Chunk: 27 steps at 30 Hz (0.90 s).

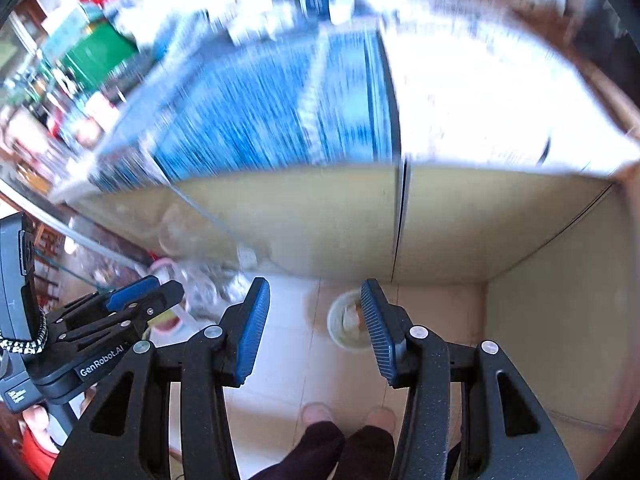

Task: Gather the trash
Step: 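Raise both tools back up toward the counter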

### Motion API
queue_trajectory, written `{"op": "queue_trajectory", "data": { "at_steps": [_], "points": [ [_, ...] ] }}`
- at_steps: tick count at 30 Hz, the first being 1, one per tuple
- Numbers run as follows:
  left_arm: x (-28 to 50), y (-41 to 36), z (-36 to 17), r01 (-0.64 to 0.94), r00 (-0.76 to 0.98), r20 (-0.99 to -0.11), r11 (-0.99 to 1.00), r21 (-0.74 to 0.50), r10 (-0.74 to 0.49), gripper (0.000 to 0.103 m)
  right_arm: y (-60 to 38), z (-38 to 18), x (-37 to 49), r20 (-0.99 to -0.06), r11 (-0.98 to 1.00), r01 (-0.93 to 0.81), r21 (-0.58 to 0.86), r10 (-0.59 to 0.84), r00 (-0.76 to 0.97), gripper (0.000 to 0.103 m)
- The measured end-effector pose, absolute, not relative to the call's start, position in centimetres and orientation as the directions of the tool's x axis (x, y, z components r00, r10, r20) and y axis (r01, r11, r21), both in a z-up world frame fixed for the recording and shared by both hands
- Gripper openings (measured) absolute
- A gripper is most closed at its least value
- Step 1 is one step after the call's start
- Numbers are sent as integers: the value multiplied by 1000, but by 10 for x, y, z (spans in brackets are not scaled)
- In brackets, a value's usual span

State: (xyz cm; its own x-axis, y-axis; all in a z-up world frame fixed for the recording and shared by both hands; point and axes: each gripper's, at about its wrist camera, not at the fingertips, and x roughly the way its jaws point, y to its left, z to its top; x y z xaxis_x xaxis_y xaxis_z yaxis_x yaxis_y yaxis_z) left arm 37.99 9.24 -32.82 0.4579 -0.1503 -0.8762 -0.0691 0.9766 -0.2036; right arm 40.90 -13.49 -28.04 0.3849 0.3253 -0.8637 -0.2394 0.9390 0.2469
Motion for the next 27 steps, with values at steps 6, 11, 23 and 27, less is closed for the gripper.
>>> {"op": "queue_trajectory", "data": {
  "at_steps": [6, 11, 23, 27],
  "points": [
    [378, 97, -250, -31, 546, -828, 985, -171, -126, 37, -142, -213, 396, -813, 954, -183, 239, 299, 499, 44],
    [389, 101, -202, -22, 594, -794, 984, -177, -129, 37, -139, -166, 402, -771, 962, -160, 220, 272, 576, 44],
    [468, 84, -162, -56, 654, -751, 983, -176, -97, 43, -179, -125, 475, -713, 967, -173, 190, 257, 652, 54],
    [514, 72, -158, -80, 651, -754, 980, -185, -89, 43, -192, -119, 516, -714, 960, -203, 193, 279, 643, 54]
  ]
}}
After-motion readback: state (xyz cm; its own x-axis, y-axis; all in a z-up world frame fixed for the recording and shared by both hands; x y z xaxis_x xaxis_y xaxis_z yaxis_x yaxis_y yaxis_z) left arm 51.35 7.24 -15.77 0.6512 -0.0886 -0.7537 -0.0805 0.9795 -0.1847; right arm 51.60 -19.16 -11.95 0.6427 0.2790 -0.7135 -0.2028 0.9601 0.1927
